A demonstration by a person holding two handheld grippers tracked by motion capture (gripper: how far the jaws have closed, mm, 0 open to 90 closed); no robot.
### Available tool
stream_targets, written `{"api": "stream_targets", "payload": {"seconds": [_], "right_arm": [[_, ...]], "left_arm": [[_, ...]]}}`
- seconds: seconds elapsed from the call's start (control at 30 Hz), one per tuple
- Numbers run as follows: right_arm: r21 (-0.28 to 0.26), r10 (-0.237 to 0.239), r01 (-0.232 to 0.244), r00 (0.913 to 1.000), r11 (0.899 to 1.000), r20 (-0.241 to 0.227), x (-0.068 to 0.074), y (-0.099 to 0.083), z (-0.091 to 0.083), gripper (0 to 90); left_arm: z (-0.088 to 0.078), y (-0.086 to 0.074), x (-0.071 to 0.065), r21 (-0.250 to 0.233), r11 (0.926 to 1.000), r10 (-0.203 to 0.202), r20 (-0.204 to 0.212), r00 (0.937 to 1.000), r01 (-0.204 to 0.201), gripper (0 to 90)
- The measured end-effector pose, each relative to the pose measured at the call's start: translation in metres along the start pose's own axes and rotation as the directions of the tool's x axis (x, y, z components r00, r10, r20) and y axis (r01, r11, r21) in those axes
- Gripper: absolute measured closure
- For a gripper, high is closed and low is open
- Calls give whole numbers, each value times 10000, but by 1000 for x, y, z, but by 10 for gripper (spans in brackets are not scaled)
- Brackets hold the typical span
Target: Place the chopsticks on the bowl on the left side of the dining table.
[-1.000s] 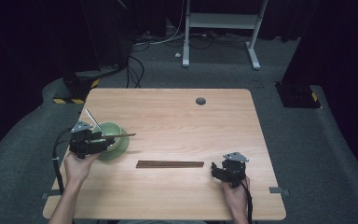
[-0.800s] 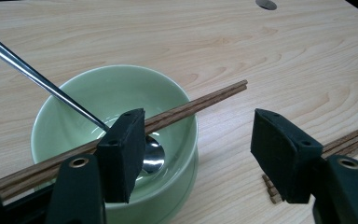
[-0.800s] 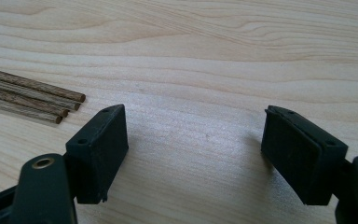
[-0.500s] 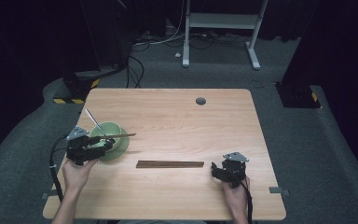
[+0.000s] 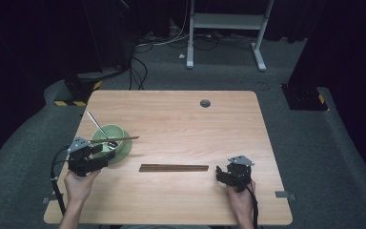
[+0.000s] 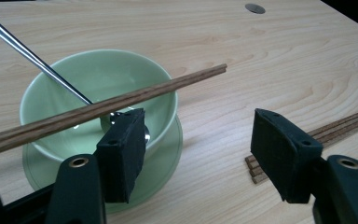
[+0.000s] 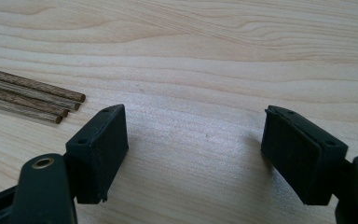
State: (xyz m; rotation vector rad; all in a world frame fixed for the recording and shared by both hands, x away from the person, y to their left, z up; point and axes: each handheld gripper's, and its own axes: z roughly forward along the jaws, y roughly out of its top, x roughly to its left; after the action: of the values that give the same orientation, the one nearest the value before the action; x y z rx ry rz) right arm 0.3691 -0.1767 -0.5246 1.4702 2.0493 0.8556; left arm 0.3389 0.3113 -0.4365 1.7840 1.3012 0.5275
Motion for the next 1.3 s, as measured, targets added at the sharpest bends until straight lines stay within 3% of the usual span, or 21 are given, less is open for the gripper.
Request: {"api": "stream_targets", "payload": {"seconds": [0.43,0.83,1.3], "right_arm": [[0,0,0,10000,10000,-2,0,0,0,220],[0,-1,1,10000,10000,0,0,0,0,220],[1,-1,1,10000,10000,4,0,0,0,220]], "left_arm": [[13,-21,-21,226,9985,507,-41,9987,-506,354],[28,-33,-33,590,9920,1132,-281,9932,-1114,354],[50,-46,-41,964,9865,1378,-481,9893,-1327,354]]}}
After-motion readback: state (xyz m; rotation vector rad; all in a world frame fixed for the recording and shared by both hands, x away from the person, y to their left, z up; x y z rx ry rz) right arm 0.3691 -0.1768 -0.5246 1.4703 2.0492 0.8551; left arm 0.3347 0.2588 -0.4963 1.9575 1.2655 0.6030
